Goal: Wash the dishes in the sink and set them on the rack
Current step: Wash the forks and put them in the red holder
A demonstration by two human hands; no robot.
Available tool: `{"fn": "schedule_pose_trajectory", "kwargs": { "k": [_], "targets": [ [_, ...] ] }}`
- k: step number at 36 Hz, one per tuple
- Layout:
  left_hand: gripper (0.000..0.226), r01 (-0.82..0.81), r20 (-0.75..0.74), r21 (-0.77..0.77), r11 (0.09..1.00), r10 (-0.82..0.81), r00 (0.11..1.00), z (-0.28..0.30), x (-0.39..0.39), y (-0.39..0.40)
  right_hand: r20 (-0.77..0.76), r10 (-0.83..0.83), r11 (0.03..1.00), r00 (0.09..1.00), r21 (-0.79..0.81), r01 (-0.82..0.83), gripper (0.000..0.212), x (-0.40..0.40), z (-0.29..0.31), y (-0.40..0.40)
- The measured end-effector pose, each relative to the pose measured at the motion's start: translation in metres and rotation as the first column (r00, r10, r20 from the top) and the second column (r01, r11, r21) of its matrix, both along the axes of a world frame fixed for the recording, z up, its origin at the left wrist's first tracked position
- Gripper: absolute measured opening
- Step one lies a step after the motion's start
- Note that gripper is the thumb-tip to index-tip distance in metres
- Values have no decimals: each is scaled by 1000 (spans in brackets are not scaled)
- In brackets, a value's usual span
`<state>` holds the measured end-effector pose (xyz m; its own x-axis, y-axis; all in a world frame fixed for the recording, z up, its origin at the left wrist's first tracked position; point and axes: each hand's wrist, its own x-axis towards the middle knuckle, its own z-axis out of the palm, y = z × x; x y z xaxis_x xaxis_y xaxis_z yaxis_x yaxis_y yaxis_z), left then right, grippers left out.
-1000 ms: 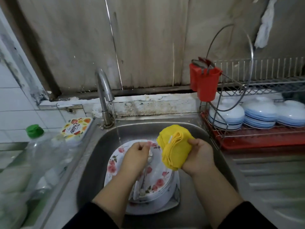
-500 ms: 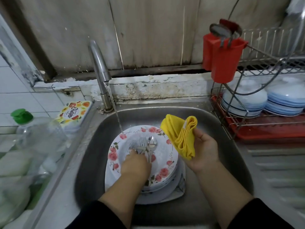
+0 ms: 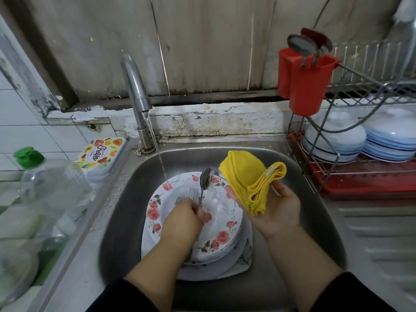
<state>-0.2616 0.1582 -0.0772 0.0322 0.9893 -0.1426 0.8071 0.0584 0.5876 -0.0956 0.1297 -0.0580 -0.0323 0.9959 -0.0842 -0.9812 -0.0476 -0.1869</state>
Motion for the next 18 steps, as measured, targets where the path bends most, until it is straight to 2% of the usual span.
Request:
{"fn": "schedule_pose_trajectory", "kwargs": {
  "k": [3, 7, 11, 15, 18],
  "targets": [
    [13, -12, 169, 33, 999, 6, 986, -2, 0, -1, -27, -1, 1000, 1000, -8, 1, 80, 0, 2, -2],
    [13, -17, 243, 107, 994, -9, 970, -2, 3, -6, -22, -26, 998, 999, -63, 24, 83, -1, 0, -3],
    [13, -91, 373, 146, 985, 30, 927, 5, 8, -11, -10, -129, 984, 992, -122, 127, 46, 1, 3, -3],
    [13, -61, 543, 133, 989, -21, 840, 14, 11, -16, 38, -131, 986, 991, -101, 134, 38, 2, 4, -4],
    [14, 61, 520, 127, 990, -119, 846, 13, 10, -18, 122, -70, 993, 990, -84, 80, 31, -6, 0, -2]
  ]
}}
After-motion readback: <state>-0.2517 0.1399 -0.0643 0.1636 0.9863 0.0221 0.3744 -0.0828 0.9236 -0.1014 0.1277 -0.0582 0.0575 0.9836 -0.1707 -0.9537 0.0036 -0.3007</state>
